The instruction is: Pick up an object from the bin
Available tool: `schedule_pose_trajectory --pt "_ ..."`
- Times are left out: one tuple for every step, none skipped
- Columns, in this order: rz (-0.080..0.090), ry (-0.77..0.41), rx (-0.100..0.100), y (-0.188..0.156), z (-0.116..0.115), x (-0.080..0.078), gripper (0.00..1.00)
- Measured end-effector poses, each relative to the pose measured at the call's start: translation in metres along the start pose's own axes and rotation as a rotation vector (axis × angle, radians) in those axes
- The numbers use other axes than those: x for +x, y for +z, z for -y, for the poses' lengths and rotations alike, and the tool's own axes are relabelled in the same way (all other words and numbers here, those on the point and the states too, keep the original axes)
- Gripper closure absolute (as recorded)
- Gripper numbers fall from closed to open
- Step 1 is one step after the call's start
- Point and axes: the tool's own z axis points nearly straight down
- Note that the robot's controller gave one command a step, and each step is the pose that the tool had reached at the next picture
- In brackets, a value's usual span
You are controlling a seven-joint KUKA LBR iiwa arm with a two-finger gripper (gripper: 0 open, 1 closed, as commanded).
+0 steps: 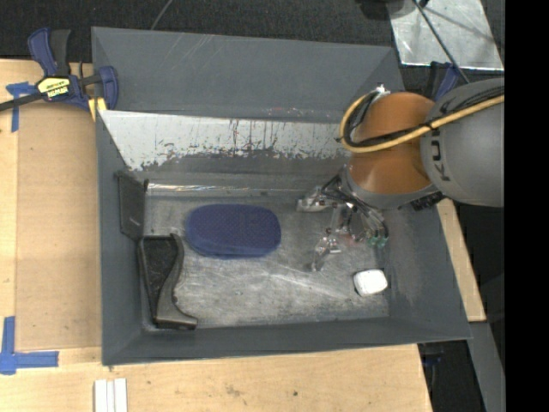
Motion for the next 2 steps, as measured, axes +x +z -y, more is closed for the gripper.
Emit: schedule_pose_trajectory --pt "0.012 -0.225 0.006 0.0071 -0.1076 -0.0118 0.0" --pt "0.019 -0.225 0.0 0.0058 -0.1098 -0.0132 1.0"
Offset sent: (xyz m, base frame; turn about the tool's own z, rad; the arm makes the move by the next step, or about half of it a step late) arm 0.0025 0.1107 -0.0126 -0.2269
